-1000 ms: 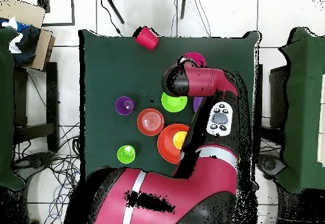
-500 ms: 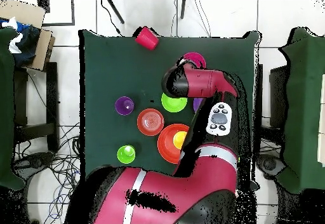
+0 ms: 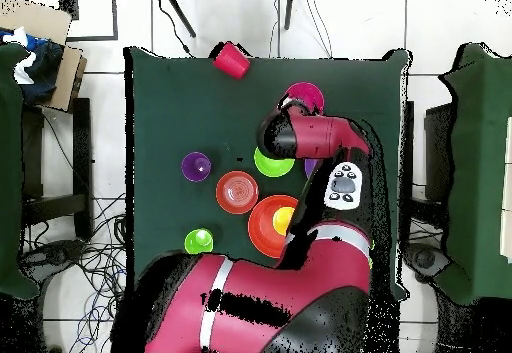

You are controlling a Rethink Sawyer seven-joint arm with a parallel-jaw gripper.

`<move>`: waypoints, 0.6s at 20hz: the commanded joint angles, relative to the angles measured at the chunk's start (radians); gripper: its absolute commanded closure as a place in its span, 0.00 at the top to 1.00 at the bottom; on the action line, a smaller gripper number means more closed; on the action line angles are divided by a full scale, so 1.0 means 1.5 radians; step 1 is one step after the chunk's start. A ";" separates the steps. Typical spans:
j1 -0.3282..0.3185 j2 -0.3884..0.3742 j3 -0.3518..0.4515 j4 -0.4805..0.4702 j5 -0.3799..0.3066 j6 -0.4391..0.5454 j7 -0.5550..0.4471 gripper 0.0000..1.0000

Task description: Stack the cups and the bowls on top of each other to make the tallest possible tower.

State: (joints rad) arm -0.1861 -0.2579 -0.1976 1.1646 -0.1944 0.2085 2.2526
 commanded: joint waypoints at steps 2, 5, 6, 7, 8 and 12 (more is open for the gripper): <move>-0.022 0.025 0.049 0.039 -0.002 -0.030 0.052 1.00; -0.022 0.022 0.051 0.042 -0.002 -0.028 0.049 1.00; -0.021 0.022 0.050 0.043 -0.002 -0.029 0.050 1.00; -0.021 0.021 0.050 0.044 -0.002 -0.029 0.050 1.00; -0.021 0.020 0.050 0.044 -0.002 -0.028 0.049 1.00; -0.020 0.018 0.049 0.045 -0.001 -0.026 0.050 1.00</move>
State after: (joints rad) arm -0.2071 -0.2325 -0.1976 1.1703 -0.1944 0.1885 2.2526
